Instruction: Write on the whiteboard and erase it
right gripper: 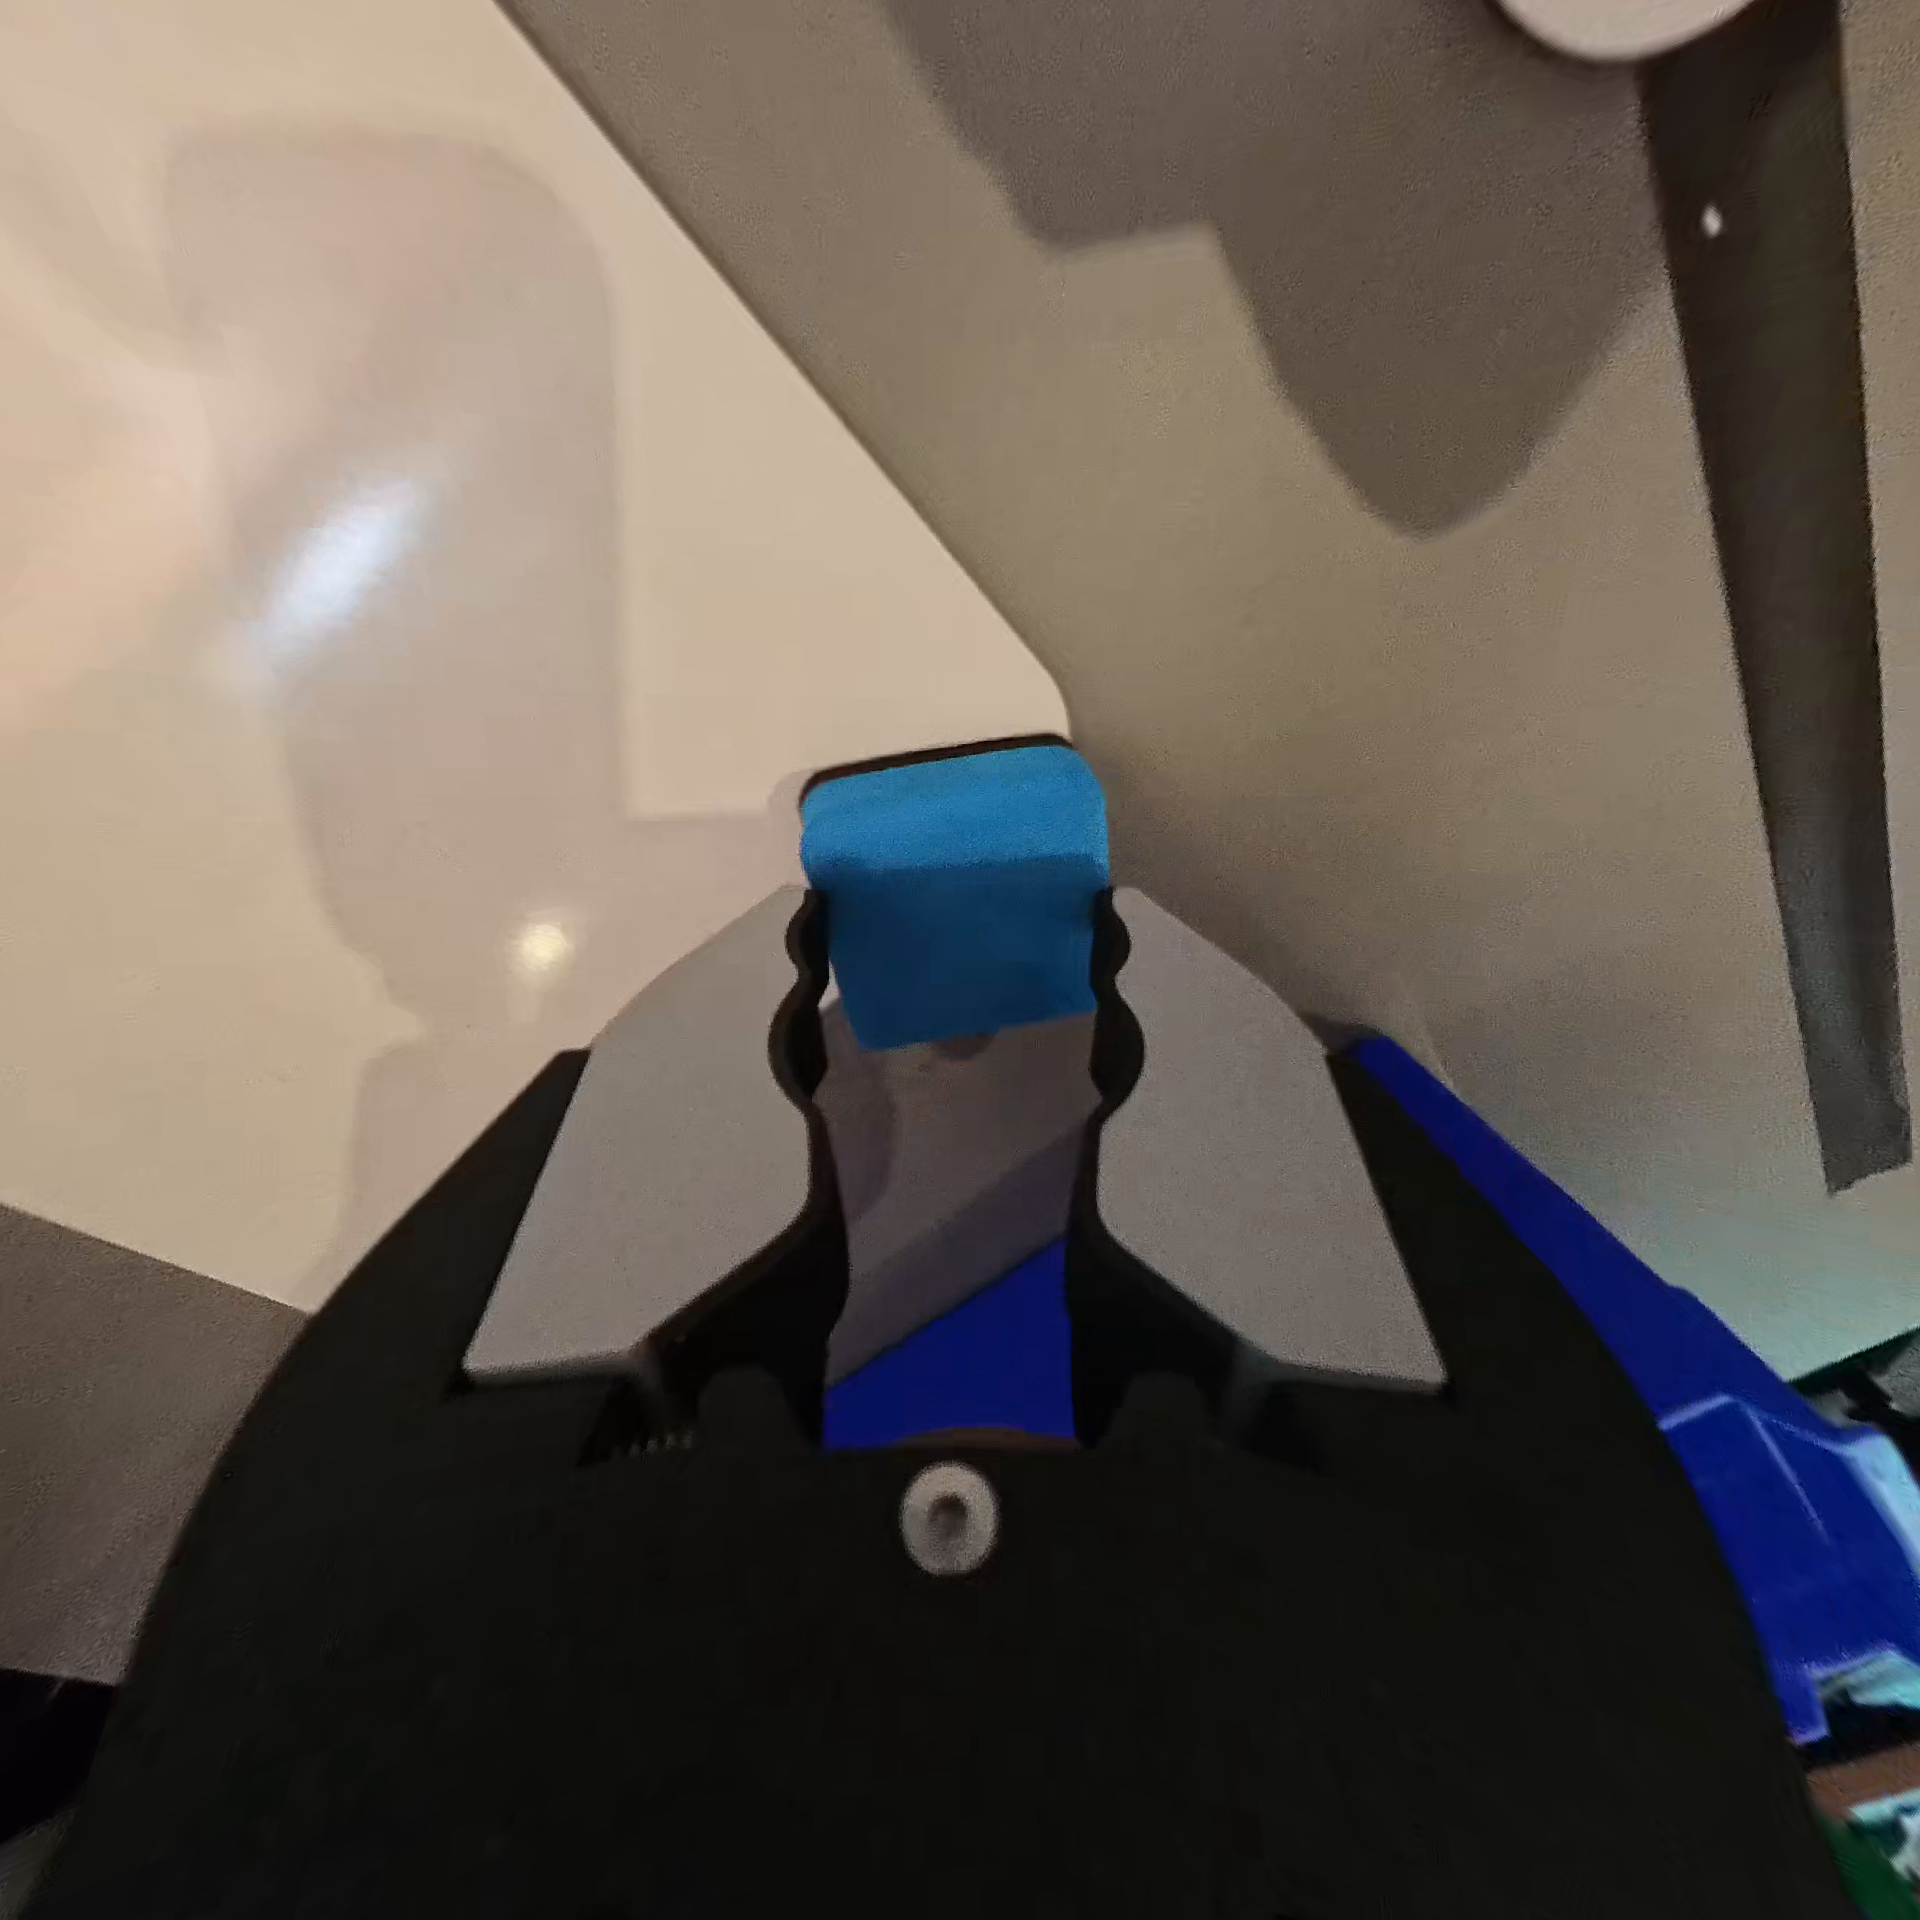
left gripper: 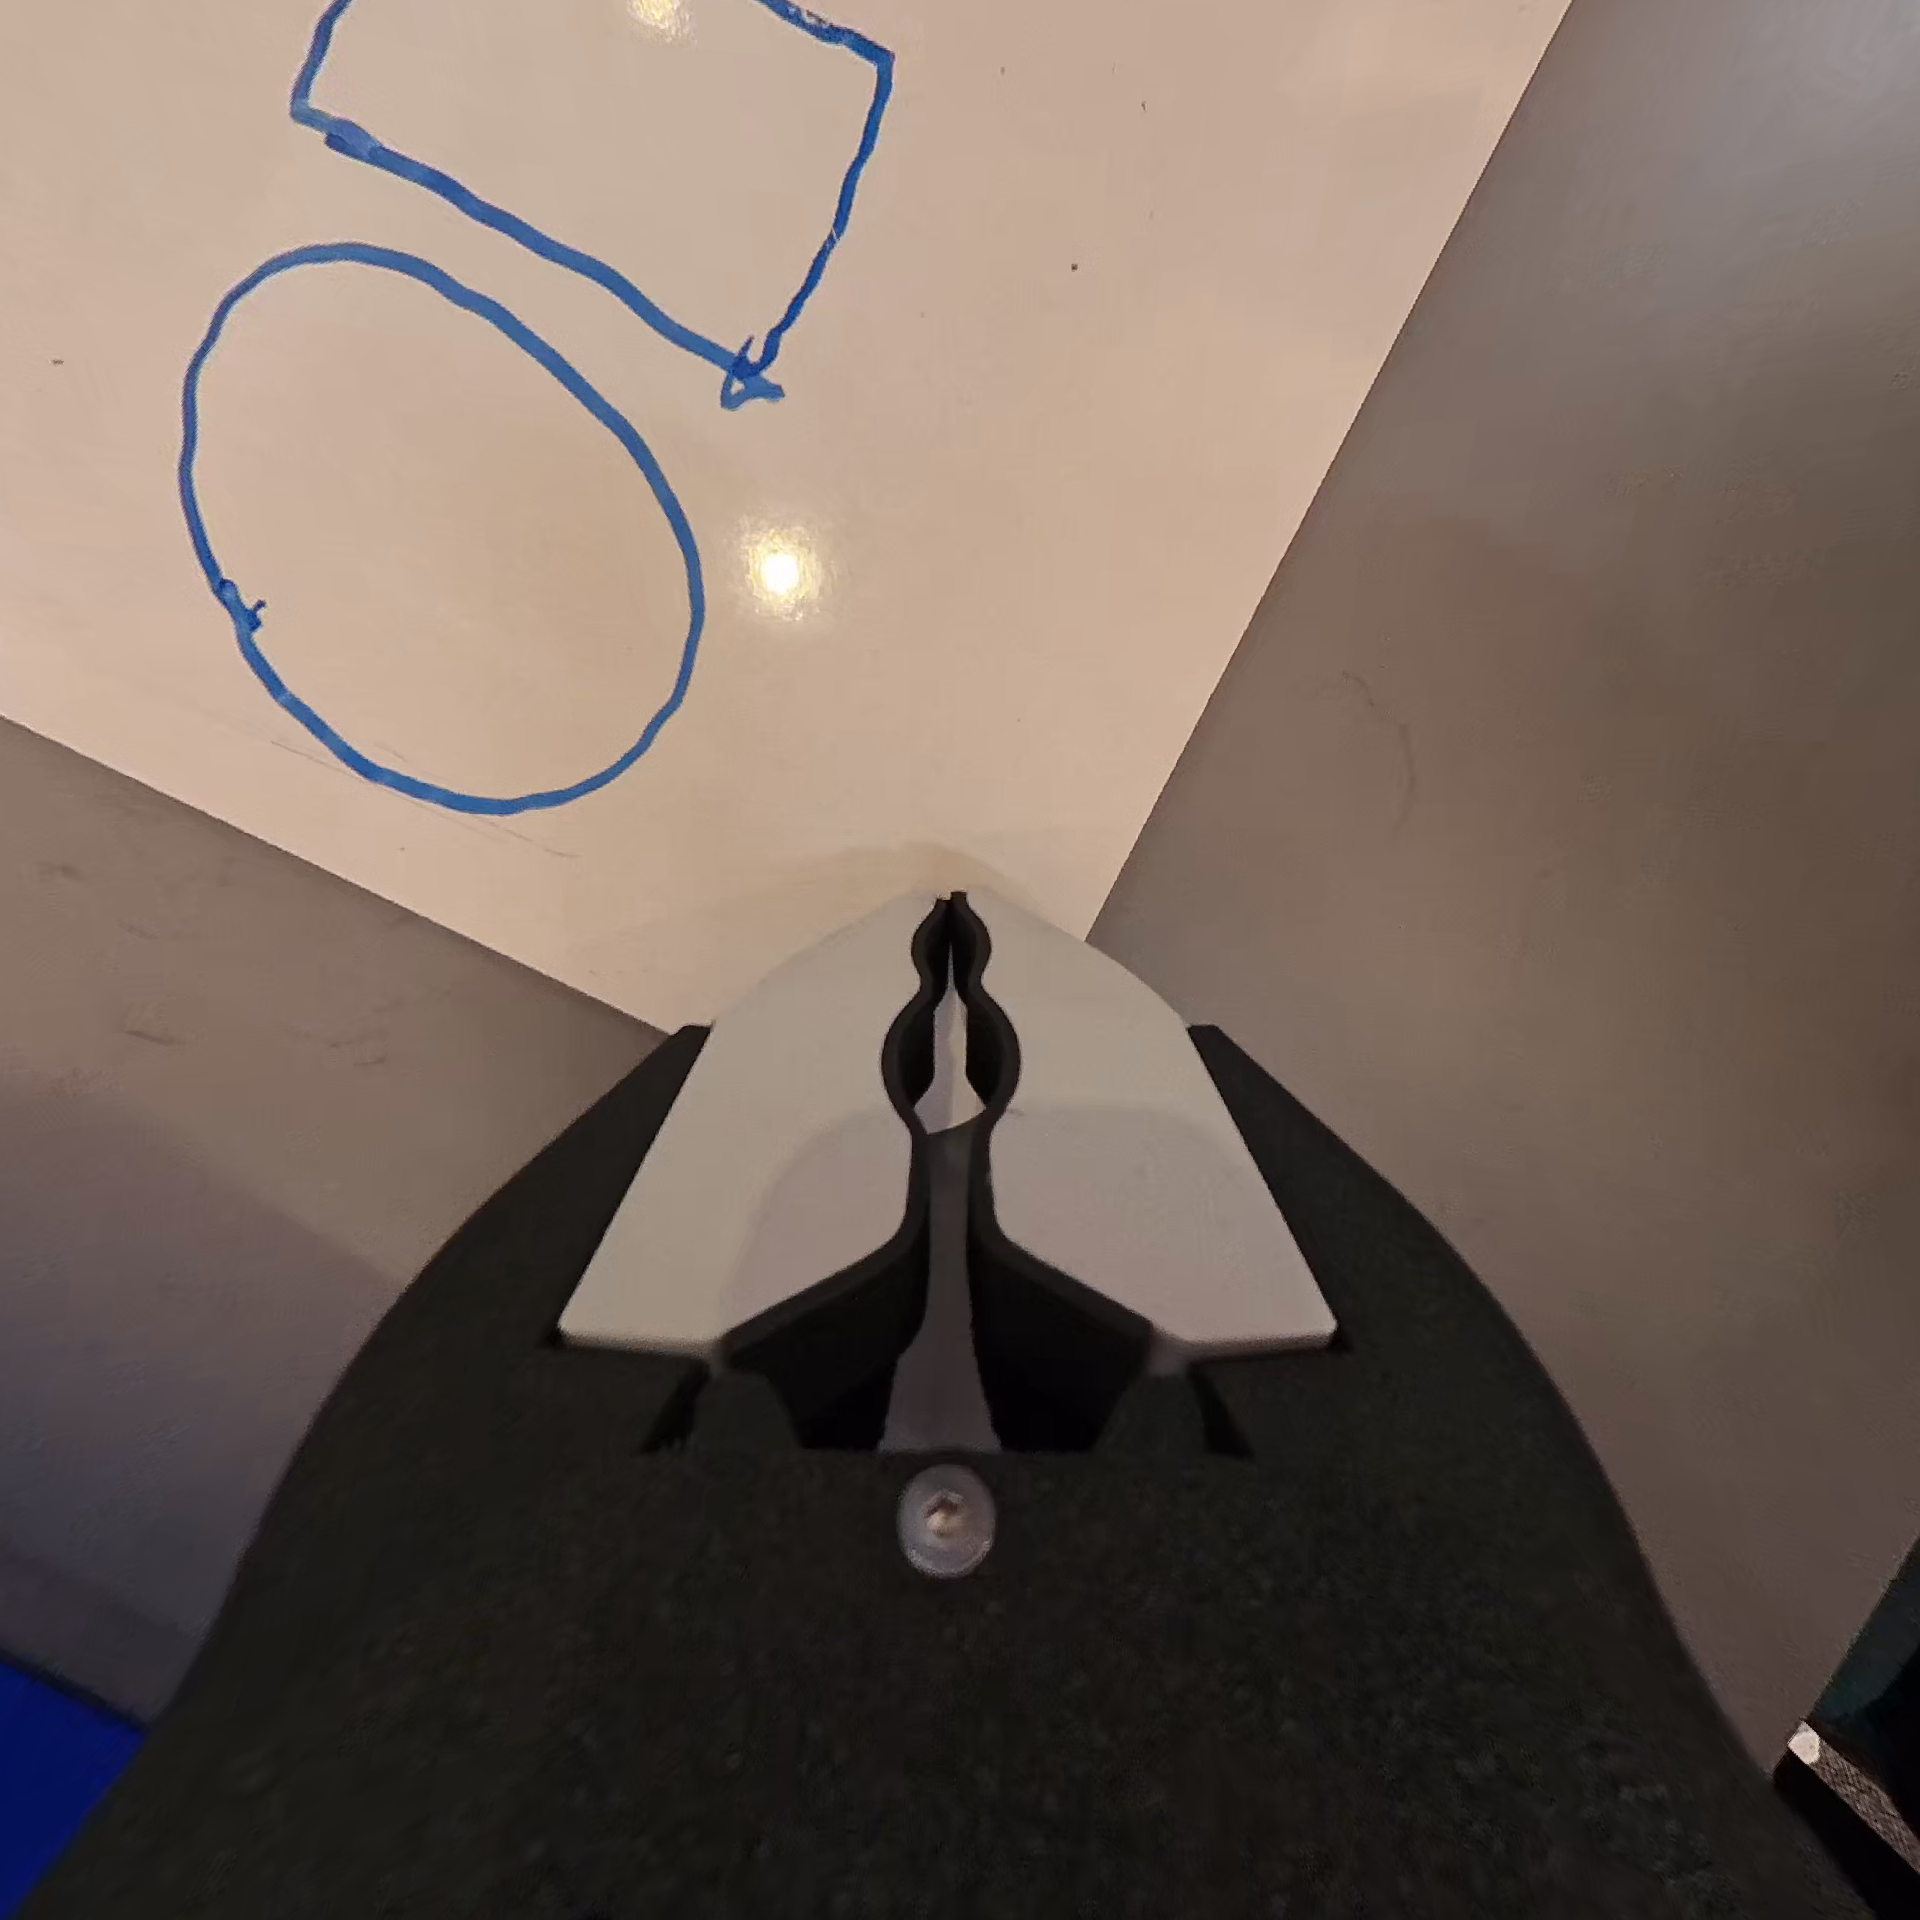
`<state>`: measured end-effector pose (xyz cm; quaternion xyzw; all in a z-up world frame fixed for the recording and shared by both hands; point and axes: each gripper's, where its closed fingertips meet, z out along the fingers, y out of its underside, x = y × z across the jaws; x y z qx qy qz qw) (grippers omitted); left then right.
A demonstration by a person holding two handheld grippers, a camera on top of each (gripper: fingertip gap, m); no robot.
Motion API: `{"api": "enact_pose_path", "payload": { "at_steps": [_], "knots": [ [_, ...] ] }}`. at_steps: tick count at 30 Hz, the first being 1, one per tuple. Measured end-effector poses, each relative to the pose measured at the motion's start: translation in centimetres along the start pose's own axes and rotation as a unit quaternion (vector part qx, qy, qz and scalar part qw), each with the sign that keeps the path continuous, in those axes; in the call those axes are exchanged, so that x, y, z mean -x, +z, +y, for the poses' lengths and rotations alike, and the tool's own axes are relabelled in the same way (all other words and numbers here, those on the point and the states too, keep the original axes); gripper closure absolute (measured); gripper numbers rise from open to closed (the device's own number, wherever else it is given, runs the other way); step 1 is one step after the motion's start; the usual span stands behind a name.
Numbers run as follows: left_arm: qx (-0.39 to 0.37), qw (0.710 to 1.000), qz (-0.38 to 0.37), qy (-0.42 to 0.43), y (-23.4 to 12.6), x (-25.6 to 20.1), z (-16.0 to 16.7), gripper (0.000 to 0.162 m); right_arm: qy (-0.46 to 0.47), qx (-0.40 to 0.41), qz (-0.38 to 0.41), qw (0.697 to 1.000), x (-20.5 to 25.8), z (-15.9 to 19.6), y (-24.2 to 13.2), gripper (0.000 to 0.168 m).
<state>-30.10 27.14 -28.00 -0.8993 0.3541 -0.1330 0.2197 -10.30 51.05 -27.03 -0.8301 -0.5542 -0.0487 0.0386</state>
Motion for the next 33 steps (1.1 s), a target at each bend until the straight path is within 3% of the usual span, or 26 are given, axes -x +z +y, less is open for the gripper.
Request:
{"api": "enact_pose_path", "payload": {
  "at_steps": [4,8,11,14,18,25,27,33],
  "knots": [
    [0.005,1.0,-0.015,0.006,-0.1,0.2,0.1,0.162,-0.02,0.02,0.022,0.999,-0.1,0.7,-0.3,0.119],
    [0.003,1.0,-0.02,-0.011,-0.9,0.3,1.5,0.162,-0.126,-0.084,-0.024,0.988,6.9,-5.0,-2.7,0.119],
    [-0.011,0.999,-0.017,-0.04,-1.5,1.2,2.3,0.162,-0.215,-0.099,-0.01,0.972,10.7,-8.5,-3.1,0.119],
    [-0.016,0.998,-0.016,-0.052,-1.6,1.8,2.3,0.162,-0.246,-0.089,0.012,0.965,11.3,-11.0,-2.4,0.119],
    [-0.023,0.998,-0.015,-0.053,-1.4,2.0,1.9,0.162,-0.269,-0.05,-0.005,0.962,12.1,-9.8,-1.4,0.12],
    [-0.02,0.999,-0.017,-0.036,-1.1,1.7,1.5,0.162,-0.364,-0.02,-0.04,0.93,18.9,-2.5,-2.6,0.12],
    [-0.025,0.999,0.0,-0.036,-1.0,0.9,1.5,0.162,-0.364,-0.01,0.014,0.931,17.2,-2.6,-2.2,0.119],
    [-0.013,1.0,0.003,-0.023,-1.2,-0.5,2.1,0.162,-0.289,-0.026,0.006,0.957,14.1,-4.4,-1.9,0.119]
  ]
}}
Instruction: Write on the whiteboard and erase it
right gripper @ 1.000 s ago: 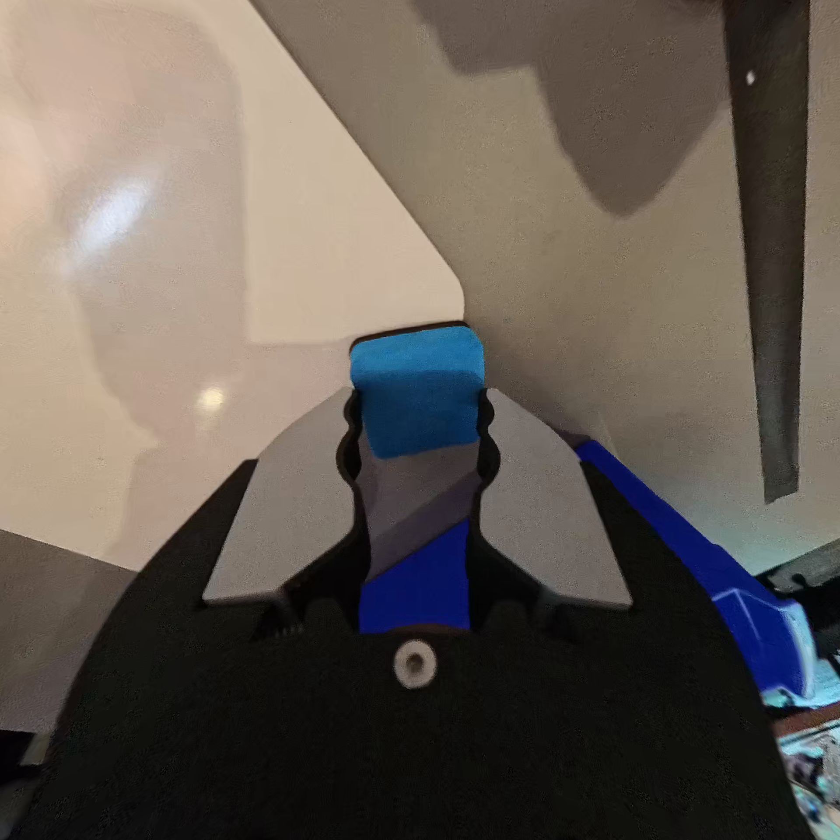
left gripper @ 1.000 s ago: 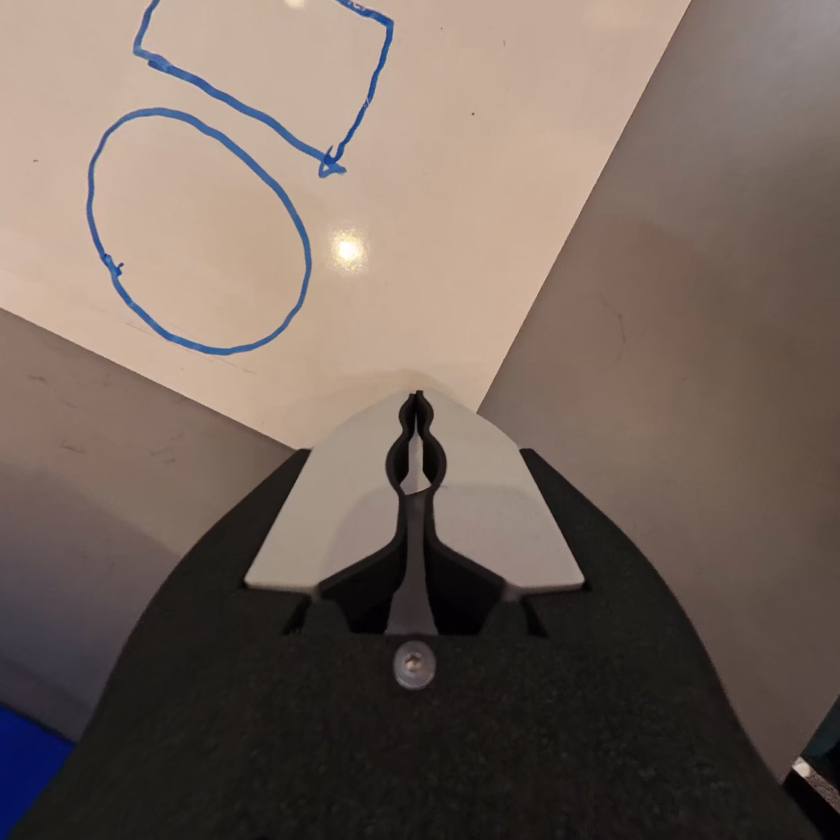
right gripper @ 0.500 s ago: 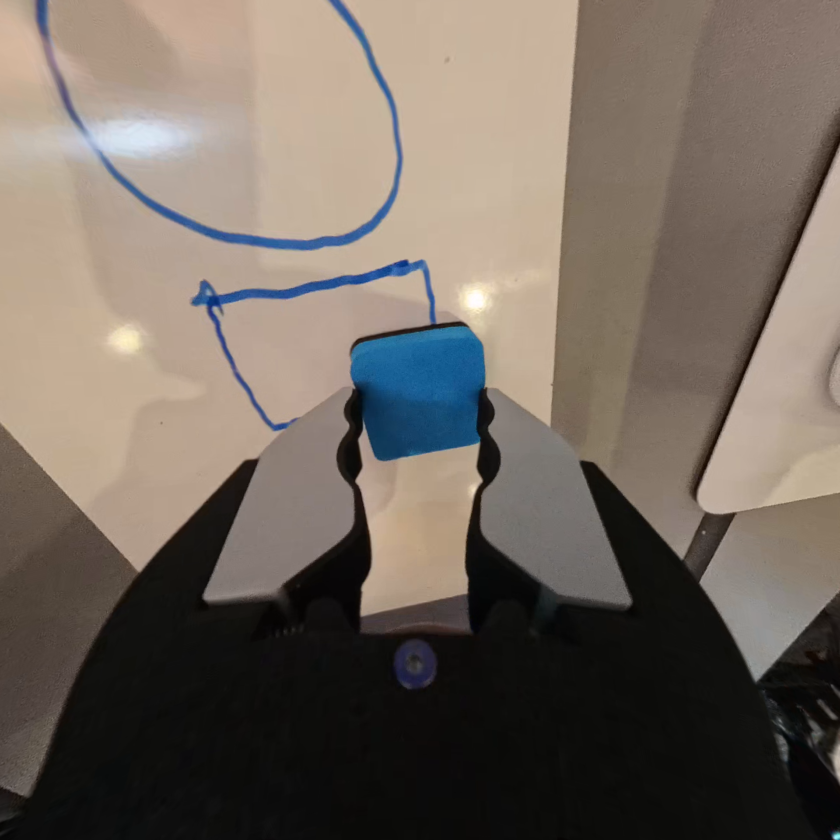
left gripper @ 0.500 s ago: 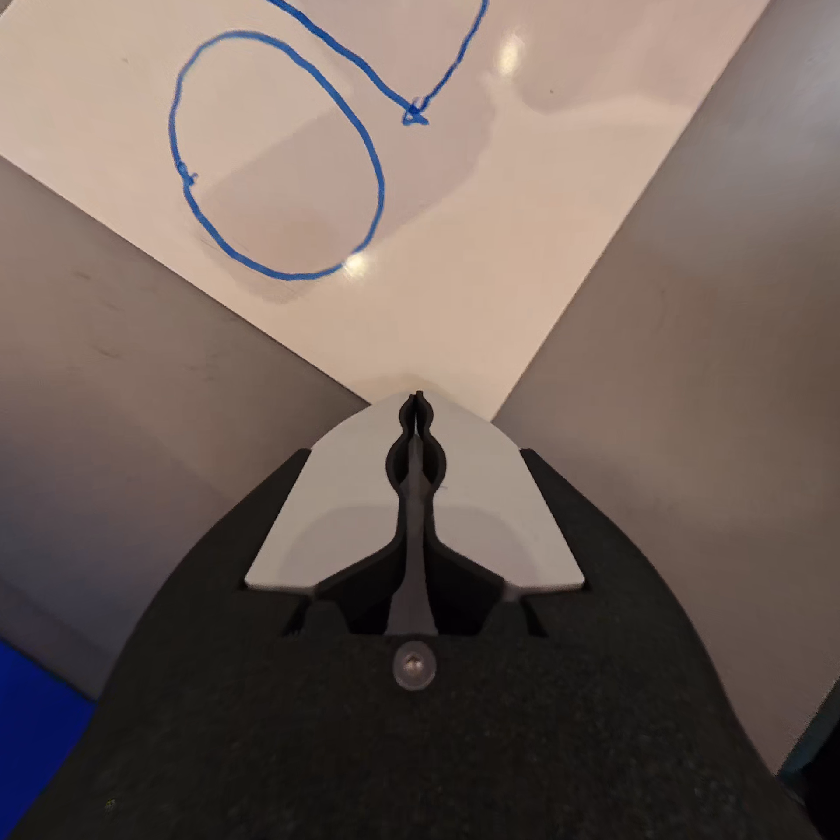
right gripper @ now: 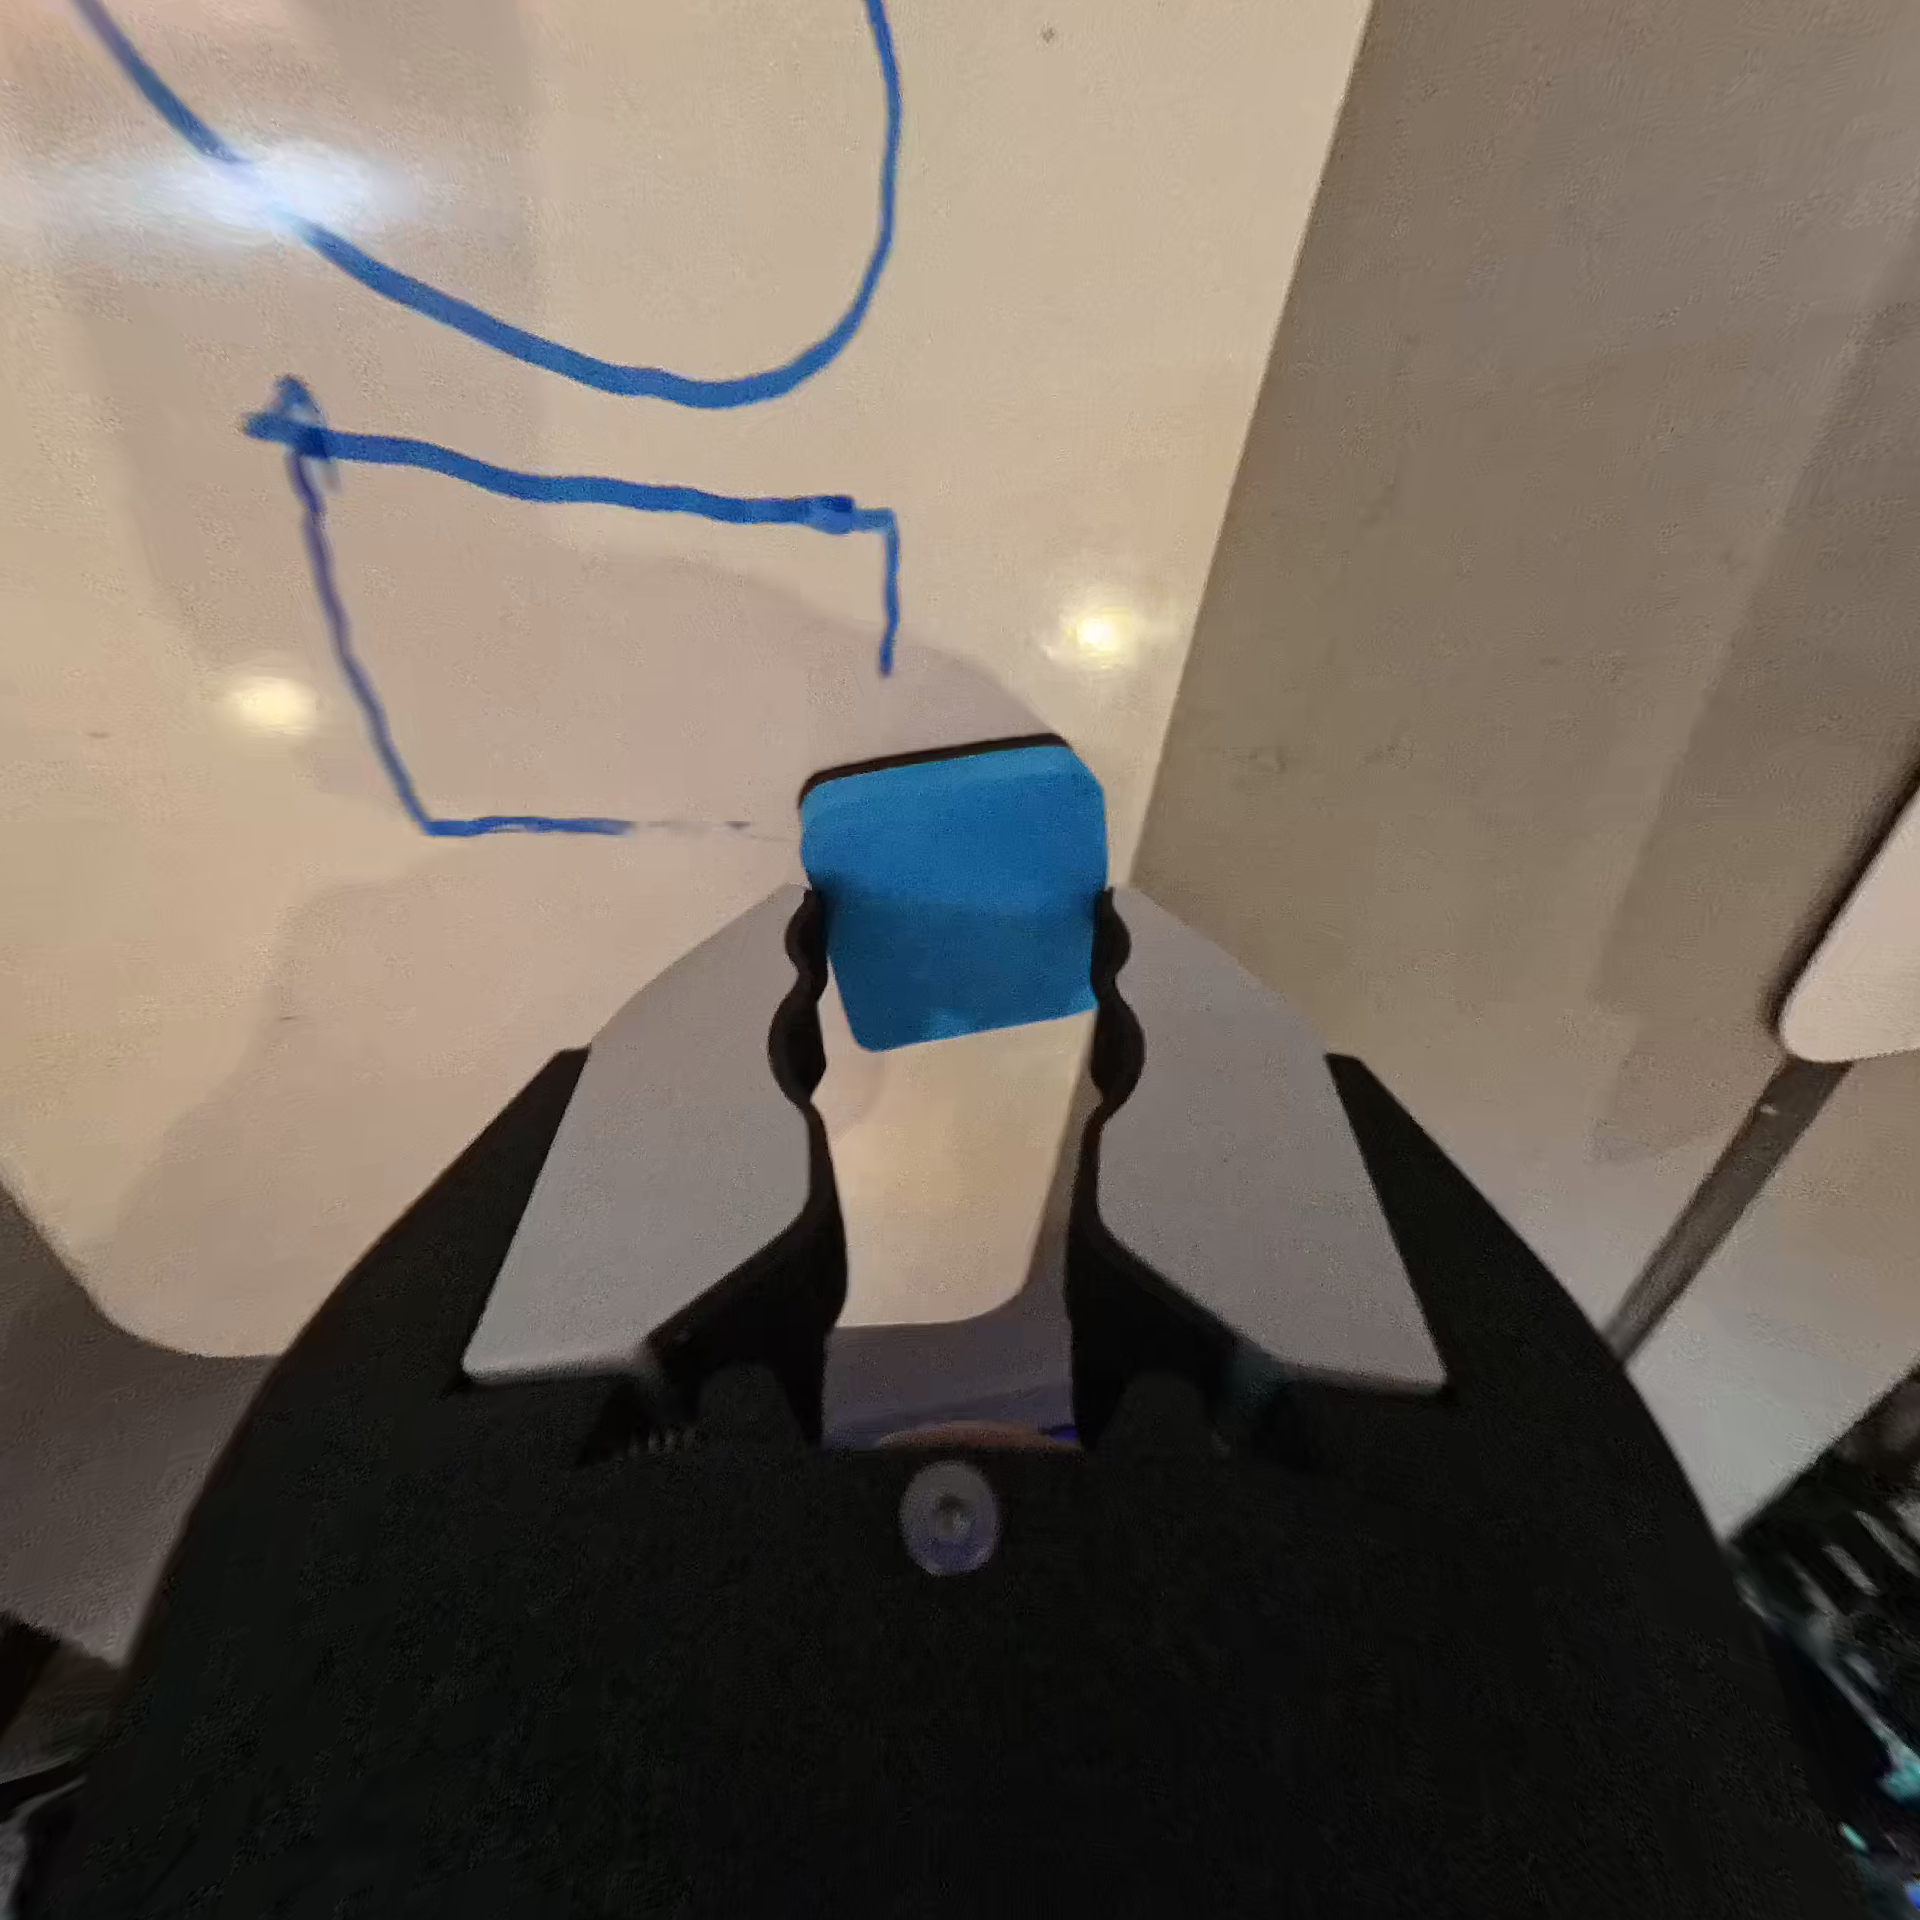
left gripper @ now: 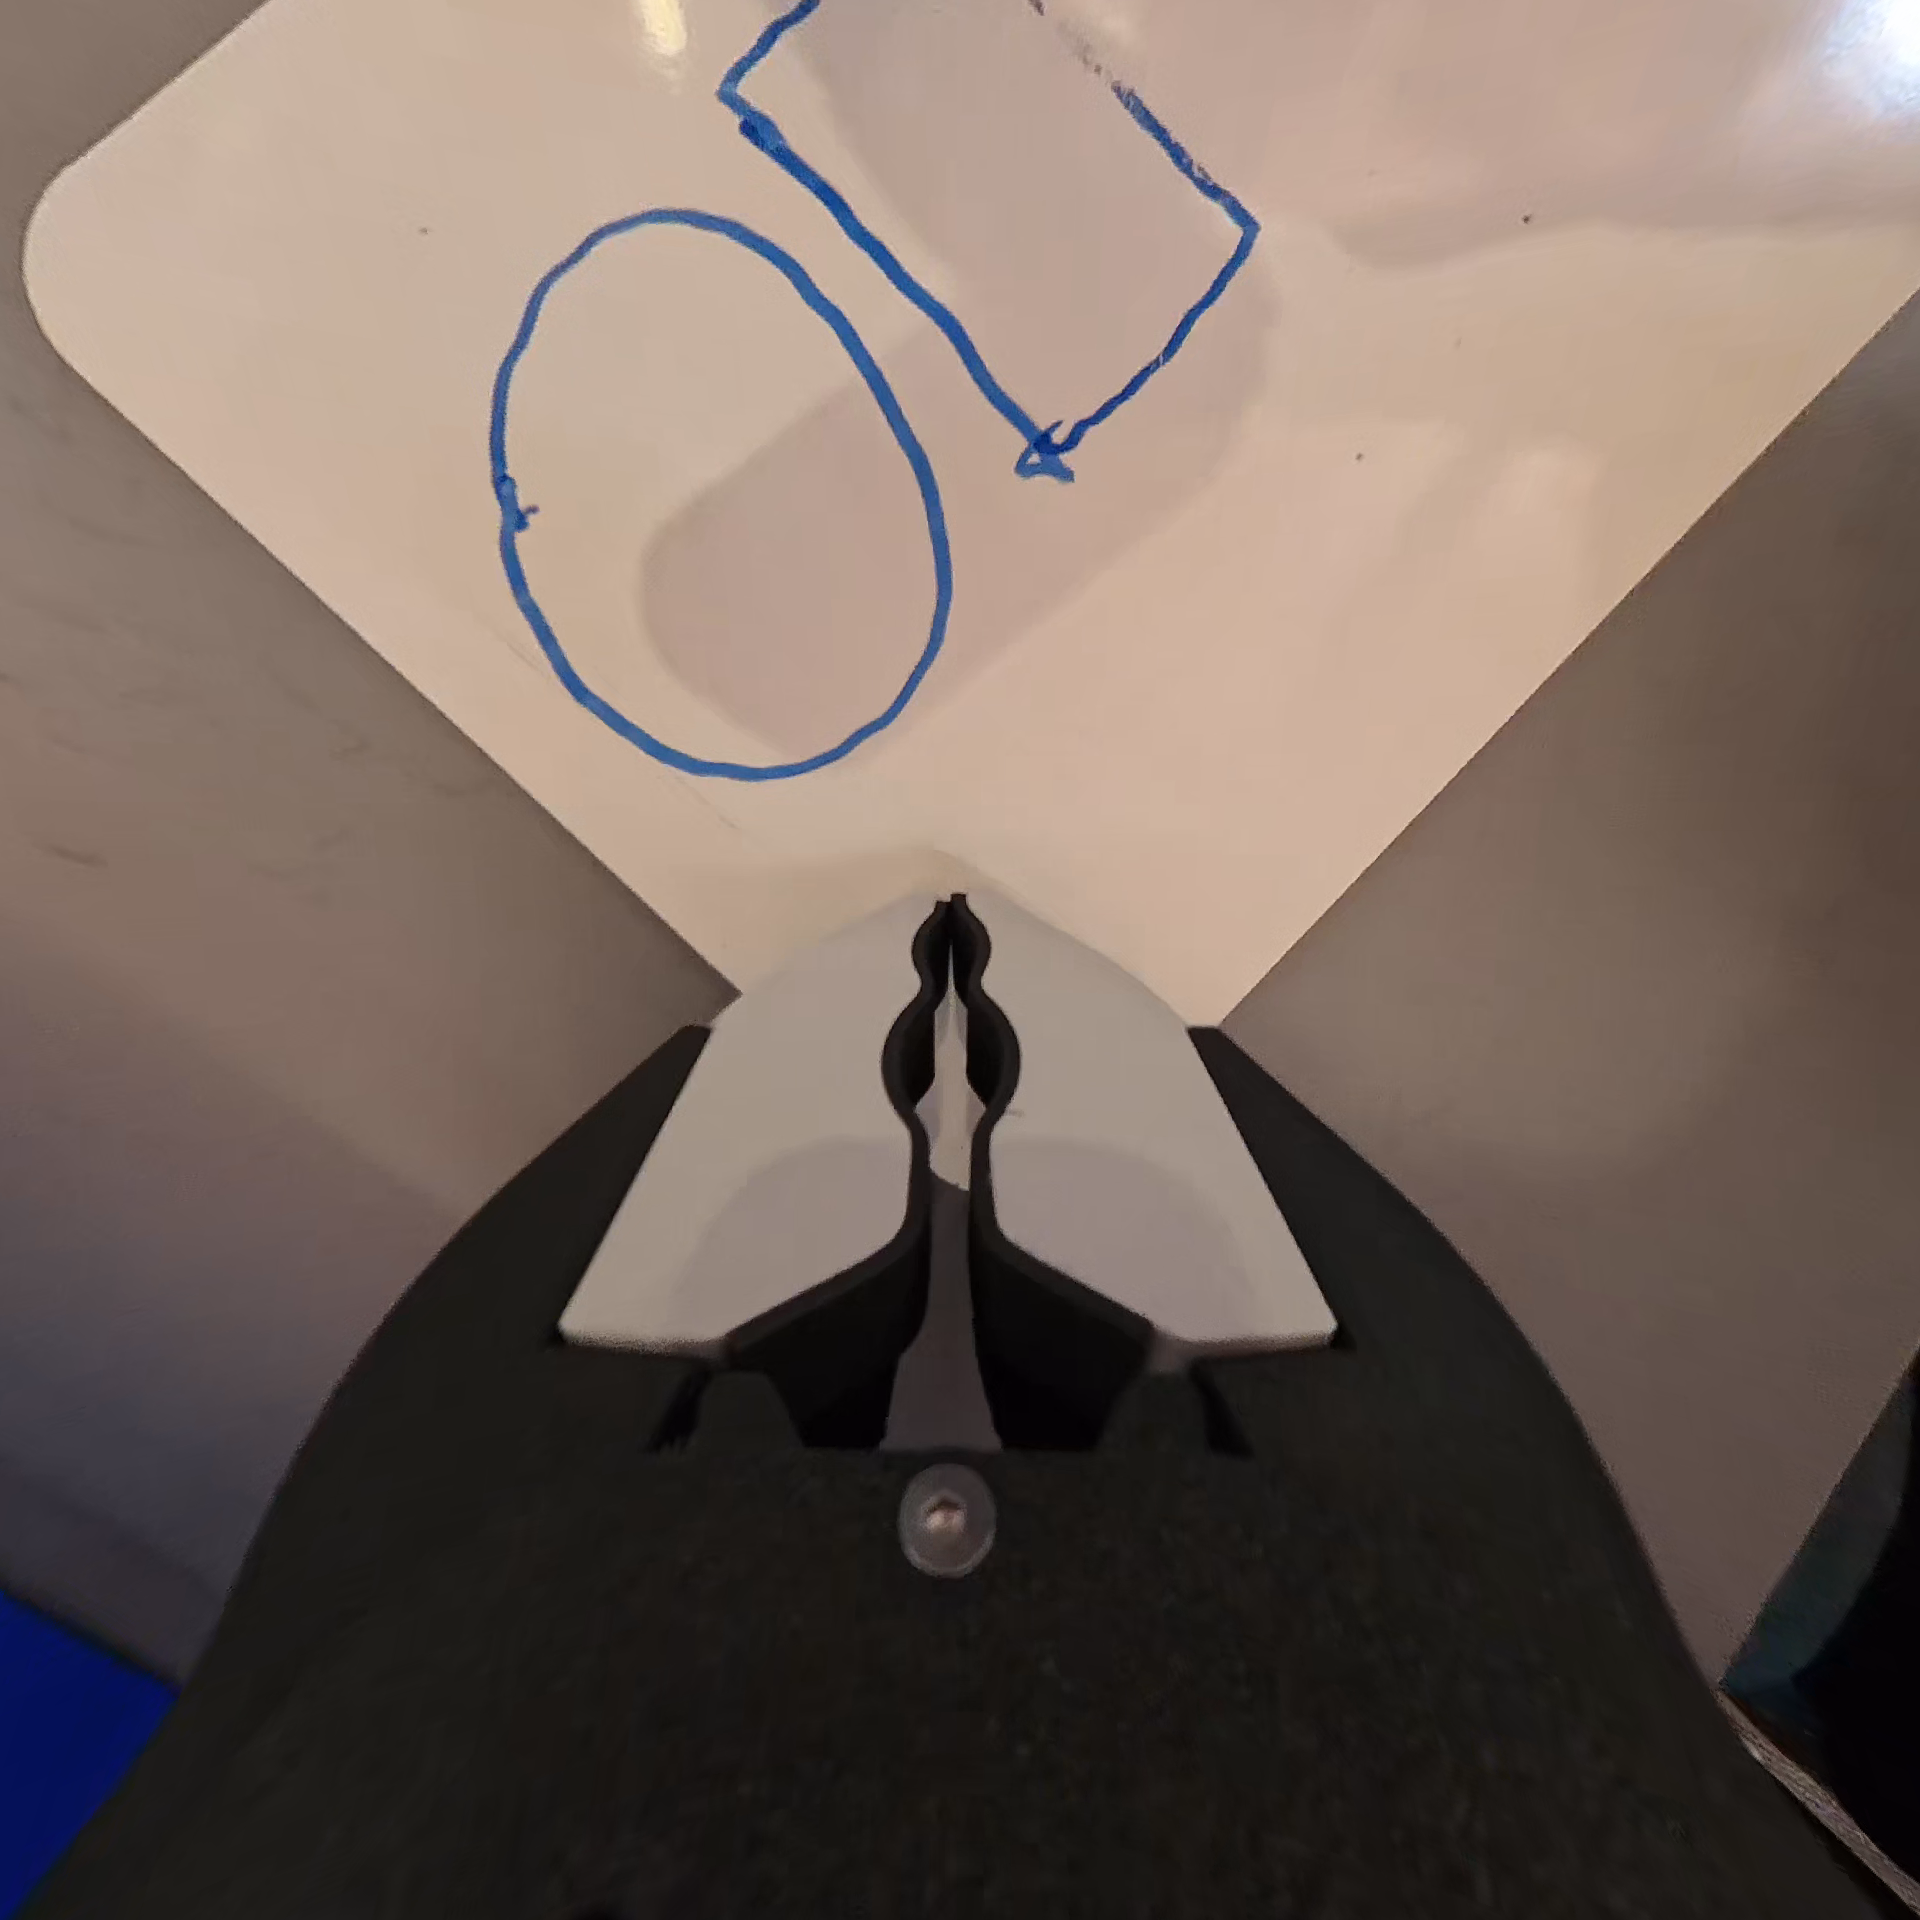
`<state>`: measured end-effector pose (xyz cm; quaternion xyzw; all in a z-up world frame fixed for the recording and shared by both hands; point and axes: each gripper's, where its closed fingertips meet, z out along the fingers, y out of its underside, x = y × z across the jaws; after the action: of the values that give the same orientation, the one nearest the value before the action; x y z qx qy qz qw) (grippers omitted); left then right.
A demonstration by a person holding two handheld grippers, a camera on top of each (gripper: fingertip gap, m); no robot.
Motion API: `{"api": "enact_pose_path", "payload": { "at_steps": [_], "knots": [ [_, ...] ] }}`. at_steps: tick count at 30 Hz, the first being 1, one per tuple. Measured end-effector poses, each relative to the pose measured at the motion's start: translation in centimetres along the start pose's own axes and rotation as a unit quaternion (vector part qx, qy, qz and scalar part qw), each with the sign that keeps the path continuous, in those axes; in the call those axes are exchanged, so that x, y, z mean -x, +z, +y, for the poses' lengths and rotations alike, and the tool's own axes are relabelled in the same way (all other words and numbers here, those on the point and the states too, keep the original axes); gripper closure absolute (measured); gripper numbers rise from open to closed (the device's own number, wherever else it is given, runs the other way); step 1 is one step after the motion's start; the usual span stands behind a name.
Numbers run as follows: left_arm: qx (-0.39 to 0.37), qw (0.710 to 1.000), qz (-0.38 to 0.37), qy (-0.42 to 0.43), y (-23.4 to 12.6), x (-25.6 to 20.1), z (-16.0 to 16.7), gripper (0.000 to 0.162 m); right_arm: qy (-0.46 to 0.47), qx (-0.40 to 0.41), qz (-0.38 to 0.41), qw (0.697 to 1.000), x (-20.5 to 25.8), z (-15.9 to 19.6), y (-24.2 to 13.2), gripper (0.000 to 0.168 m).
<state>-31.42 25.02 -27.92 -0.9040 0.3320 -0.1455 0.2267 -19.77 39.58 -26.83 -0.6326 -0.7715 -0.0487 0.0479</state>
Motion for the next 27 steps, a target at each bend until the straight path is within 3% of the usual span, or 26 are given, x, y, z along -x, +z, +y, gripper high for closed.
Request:
{"api": "enact_pose_path", "payload": {
  "at_steps": [3,7,13,19,27],
  "knots": [
    [-0.008,1.0,-0.001,-0.005,0.0,0.1,0.0,0.162,0.025,-0.063,-0.073,0.995,4.9,-0.9,-2.7,0.119],
    [-0.015,1.0,0.004,-0.012,-0.1,0.3,0.1,0.162,0.022,-0.074,-0.094,0.993,13.7,2.1,-5.3,0.119],
    [-0.019,1.0,0.009,-0.017,-0.1,0.1,0.0,0.162,0.126,-0.144,-0.151,0.97,22.9,5.5,-4.7,0.119],
    [-0.014,1.0,0.01,-0.013,0.0,-0.3,0.0,0.162,0.194,-0.191,-0.192,0.943,24.7,6.3,-4.2,0.119],
    [-0.003,1.0,-0.011,-0.01,-0.1,-0.4,0.2,0.162,0.21,-0.165,-0.166,0.949,22.1,8.7,-3.6,0.119]
  ]
}}
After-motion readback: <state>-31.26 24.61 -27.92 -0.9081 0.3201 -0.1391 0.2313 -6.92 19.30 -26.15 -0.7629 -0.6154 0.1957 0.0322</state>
